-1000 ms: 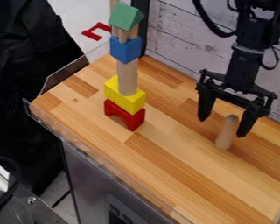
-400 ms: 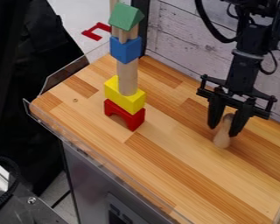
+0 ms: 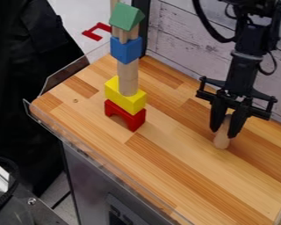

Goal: Move the pawn figure to the upper left part of the table behind the tower

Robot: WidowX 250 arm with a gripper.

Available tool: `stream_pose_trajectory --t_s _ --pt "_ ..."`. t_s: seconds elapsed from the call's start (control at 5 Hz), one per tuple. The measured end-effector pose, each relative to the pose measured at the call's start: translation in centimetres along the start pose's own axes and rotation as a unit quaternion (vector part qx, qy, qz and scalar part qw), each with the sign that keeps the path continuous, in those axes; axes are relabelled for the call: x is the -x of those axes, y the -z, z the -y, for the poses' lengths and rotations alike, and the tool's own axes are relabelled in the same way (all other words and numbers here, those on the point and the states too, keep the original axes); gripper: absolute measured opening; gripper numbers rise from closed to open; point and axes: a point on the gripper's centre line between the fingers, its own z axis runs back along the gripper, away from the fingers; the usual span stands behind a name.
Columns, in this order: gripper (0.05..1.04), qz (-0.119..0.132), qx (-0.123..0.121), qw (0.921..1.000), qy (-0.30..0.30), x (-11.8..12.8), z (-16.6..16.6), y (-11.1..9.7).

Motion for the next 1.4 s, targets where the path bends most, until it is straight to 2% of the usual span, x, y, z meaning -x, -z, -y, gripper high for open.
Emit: stream_pose_trajectory --t_s 0.2,0.4,0.6,1.0,1.2,1.4 --pt "0.285 0.006 -0.001 1.0000 -0.006 0.5 -0.1 -0.5" --pt "0.285 0.026 0.012 0.9995 0.011 1.7 -0.2 -3.0" --pt "0.285 0.032 0.011 0.9993 0.012 2.4 -1.0 -5.3" --pt "0.285 0.057 0.019 0.9982 -0.011 1.0 -4.0 -7.7" --pt "0.285 0.040 0.018 0.9987 -0.024 0.4 -5.3 -6.9" --pt "0.285 0.034 0.019 0.9988 -0.030 -0.4 -6.4 -6.5"
